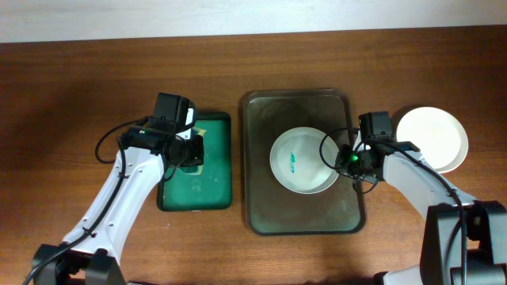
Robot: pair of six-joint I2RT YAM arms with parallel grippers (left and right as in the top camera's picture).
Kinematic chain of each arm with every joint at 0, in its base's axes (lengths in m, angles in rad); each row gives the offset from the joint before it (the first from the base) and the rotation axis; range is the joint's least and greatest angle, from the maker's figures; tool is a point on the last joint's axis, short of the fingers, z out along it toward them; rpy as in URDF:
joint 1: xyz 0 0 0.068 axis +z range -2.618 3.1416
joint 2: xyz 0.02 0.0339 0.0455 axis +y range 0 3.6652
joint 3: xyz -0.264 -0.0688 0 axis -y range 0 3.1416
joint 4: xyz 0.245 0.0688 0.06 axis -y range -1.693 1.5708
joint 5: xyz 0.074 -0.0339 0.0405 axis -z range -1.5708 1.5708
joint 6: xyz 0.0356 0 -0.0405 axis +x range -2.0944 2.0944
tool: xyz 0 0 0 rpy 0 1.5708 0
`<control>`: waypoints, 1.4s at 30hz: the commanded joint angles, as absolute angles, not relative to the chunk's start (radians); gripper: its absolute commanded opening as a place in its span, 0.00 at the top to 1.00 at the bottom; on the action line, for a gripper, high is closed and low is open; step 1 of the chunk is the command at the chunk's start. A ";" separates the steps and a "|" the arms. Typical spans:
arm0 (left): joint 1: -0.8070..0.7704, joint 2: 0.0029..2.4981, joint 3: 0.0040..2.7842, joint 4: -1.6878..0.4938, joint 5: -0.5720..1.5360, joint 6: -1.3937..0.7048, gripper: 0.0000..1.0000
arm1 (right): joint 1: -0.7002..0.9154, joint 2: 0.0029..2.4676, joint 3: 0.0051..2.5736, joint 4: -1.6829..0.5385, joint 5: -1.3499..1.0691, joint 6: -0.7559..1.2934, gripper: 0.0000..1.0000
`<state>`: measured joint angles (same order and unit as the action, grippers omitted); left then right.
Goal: Clean dirty plates on tray and stack at the side
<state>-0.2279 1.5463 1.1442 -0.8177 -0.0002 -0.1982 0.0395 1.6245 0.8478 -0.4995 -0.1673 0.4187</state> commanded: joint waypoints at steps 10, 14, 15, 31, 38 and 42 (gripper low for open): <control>-0.236 1.526 1.145 -0.812 -0.004 -0.197 1.00 | 0.093 1.630 0.838 -0.509 -0.169 0.416 0.96; -0.236 1.526 1.145 -0.812 -0.004 -0.197 1.00 | 0.101 1.630 0.838 -0.546 -0.182 0.415 0.96; -0.236 1.526 1.145 -0.812 -0.004 -0.197 1.00 | 0.110 1.630 0.838 -0.551 -0.202 0.415 0.96; -0.236 1.526 1.145 -0.811 -0.004 -0.197 1.00 | 0.118 1.630 0.941 -0.611 -0.107 0.284 0.53; -0.236 1.526 1.145 -0.811 -0.004 -0.197 1.00 | 0.118 1.630 0.934 -0.608 -0.107 0.284 0.60; -0.236 1.526 1.145 -0.811 -0.004 -0.197 1.00 | 0.118 1.667 0.932 -0.582 -0.108 0.284 0.60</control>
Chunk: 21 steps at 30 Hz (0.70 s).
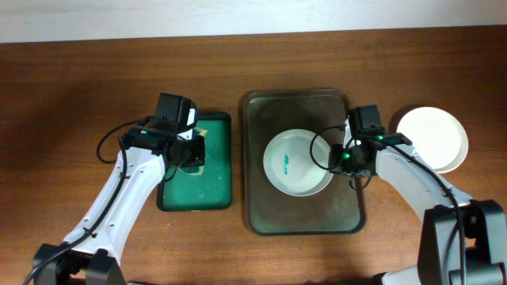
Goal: Clean dirty plates on tray and stack at the side
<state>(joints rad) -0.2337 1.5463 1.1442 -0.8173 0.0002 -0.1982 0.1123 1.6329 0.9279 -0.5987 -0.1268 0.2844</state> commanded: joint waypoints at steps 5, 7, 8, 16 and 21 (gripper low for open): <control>-0.236 1.526 1.145 -0.811 -0.004 -0.197 1.00 | 0.118 1.690 0.932 -0.553 -0.123 0.285 0.86; -0.236 1.526 1.145 -0.811 -0.004 -0.197 1.00 | 0.118 1.690 0.932 -0.561 -0.123 0.285 0.86; -0.236 1.526 1.145 -0.811 -0.004 -0.197 1.00 | 0.118 1.690 0.932 -0.567 -0.125 0.285 0.93; -0.236 1.526 1.145 -0.811 -0.004 -0.196 1.00 | 0.118 1.689 0.933 -0.627 -0.255 0.292 0.96; -0.236 1.526 1.204 -0.856 -0.027 -0.184 1.00 | 0.118 1.689 0.933 -0.640 -0.260 0.292 0.96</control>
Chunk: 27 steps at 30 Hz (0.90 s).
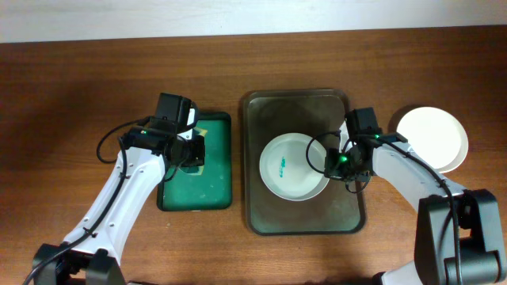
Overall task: Clean dirty plates on tray and stack at the side
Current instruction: 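Move the sponge in the left gripper over the green-printed plate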
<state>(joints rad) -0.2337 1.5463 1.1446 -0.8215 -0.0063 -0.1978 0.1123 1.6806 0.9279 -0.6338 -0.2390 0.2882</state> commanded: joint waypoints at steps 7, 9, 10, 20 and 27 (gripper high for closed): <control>-0.236 1.645 1.494 -1.118 -0.026 -0.140 1.00 | 0.118 1.689 0.933 -0.639 -0.259 0.292 0.96; -0.236 1.725 1.552 -1.168 -0.026 -0.140 1.00 | 0.118 1.689 0.933 -0.638 -0.258 0.292 0.96; -0.236 1.766 1.560 -1.171 -0.022 -0.140 1.00 | 0.118 1.689 0.933 -0.636 -0.258 0.292 0.96; -0.248 1.829 1.559 -1.171 -0.007 -0.140 1.00 | 0.118 1.689 0.933 -0.637 -0.258 0.292 0.96; -0.280 1.829 1.559 -1.167 -0.007 -0.141 1.00 | 0.118 1.689 0.933 -0.640 -0.258 0.292 0.96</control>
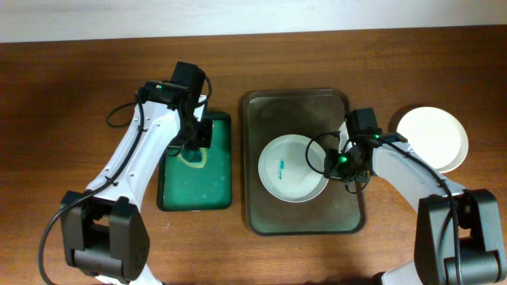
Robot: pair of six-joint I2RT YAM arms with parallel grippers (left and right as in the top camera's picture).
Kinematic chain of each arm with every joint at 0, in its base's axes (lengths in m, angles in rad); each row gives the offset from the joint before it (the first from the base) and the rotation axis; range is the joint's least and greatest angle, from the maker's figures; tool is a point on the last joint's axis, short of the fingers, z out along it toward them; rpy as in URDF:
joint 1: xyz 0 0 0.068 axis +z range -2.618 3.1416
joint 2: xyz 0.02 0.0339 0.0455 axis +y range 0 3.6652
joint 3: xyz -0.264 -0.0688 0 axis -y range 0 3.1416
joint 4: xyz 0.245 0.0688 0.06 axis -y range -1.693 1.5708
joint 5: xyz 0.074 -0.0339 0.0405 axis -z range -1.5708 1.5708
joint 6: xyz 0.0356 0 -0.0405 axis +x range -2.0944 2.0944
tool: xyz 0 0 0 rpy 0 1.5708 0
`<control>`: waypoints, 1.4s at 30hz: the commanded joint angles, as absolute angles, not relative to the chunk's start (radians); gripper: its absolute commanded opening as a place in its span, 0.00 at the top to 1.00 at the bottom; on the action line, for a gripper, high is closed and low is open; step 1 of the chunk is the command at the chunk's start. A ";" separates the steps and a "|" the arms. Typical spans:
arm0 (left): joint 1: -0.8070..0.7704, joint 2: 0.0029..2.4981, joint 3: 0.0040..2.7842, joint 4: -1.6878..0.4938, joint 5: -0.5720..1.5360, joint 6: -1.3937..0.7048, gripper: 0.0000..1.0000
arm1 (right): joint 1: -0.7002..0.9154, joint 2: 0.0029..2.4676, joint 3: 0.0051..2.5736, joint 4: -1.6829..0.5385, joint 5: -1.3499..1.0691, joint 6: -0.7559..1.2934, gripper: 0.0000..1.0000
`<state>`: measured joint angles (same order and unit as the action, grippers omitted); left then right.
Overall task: Clean dirty plates on tray and stack at the side
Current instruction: 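Move the sponge in the left gripper over the green-printed plate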
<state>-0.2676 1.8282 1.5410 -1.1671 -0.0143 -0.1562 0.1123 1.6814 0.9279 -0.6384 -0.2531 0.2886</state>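
Note:
A white dirty plate (287,170) with a green smear lies on the dark brown tray (261,119). My right gripper (336,163) is at the plate's right rim, shut on that rim. To the right of the tray a clean white plate (434,136) rests on the table. My left gripper (195,147) hangs over the upper part of the green tray (198,190), shut on a pale yellow-green sponge (192,157) that shows just below its fingers.
The wooden table (71,119) runs around both trays. The left arm (135,158) reaches in from the lower left, and its wrist is now near the green tray's top edge. The right arm (412,170) lies between the brown tray and the clean plate.
My left arm has changed pose: its wrist now sits further up and right, above the green tray's top edge, and a pale sponge shows under the fingers. The right gripper and dirty plate have barely shifted.
At first the dirty plate lay right of the brown tray's middle with my right gripper at its right rim. Plate and gripper then stood further left at each moment. The left gripper stayed on the green tray until now, when its arm has shifted.

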 commanded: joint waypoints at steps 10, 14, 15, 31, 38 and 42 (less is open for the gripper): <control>-0.384 1.829 1.559 -1.159 -0.003 -0.144 1.00 | 0.118 1.690 0.933 -0.639 -0.258 0.292 0.96; -0.408 1.829 1.559 -1.153 0.003 -0.145 1.00 | 0.118 1.690 0.933 -0.640 -0.259 0.292 0.96; -0.411 1.829 1.558 -1.145 0.014 -0.145 1.00 | 0.118 1.690 0.933 -0.640 -0.259 0.292 0.96; -0.614 1.904 1.555 -0.945 0.102 -0.207 1.00 | 0.152 1.690 0.932 -0.673 -0.307 0.293 0.96; -0.635 2.032 1.555 -0.929 0.102 -0.263 1.00 | 0.170 1.690 0.933 -0.662 -0.303 0.296 0.96; -0.635 2.079 1.555 -0.905 0.129 -0.302 1.00 | 0.170 1.690 0.932 -0.662 -0.303 0.296 0.96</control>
